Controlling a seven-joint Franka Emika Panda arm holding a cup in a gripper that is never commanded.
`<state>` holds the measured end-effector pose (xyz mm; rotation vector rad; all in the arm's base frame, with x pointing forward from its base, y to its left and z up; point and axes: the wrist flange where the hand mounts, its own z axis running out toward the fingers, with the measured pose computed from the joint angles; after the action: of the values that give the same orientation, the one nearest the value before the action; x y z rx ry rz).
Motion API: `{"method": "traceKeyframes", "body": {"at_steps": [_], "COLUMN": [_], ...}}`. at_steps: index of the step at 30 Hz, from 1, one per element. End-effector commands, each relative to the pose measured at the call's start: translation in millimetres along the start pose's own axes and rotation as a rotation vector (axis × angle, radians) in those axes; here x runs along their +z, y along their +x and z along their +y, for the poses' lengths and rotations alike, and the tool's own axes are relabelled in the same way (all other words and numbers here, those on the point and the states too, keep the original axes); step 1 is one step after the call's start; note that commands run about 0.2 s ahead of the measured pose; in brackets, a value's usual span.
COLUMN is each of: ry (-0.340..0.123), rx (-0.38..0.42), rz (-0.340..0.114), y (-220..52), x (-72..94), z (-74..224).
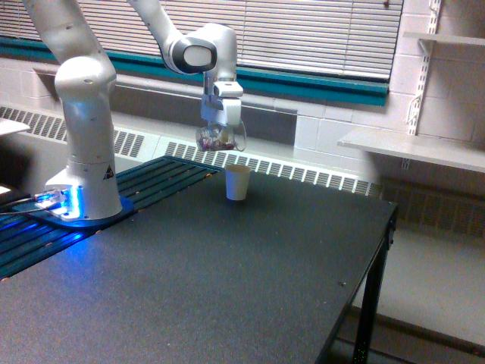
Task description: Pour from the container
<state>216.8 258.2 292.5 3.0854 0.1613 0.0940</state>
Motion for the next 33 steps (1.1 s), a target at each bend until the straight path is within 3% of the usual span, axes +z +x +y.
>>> {"method": "traceKeyframes", "body": {"at_steps": [1, 18, 33], "ry": [-0.019, -0.041, -0.057], "rx": [-0.046, -0.060, -0.140], "rz": [-0.044, -0.085, -0.151], "y": [-4, 13, 9], "x": [9.4, 15.9, 24.2], "z": [4, 10, -2]}}
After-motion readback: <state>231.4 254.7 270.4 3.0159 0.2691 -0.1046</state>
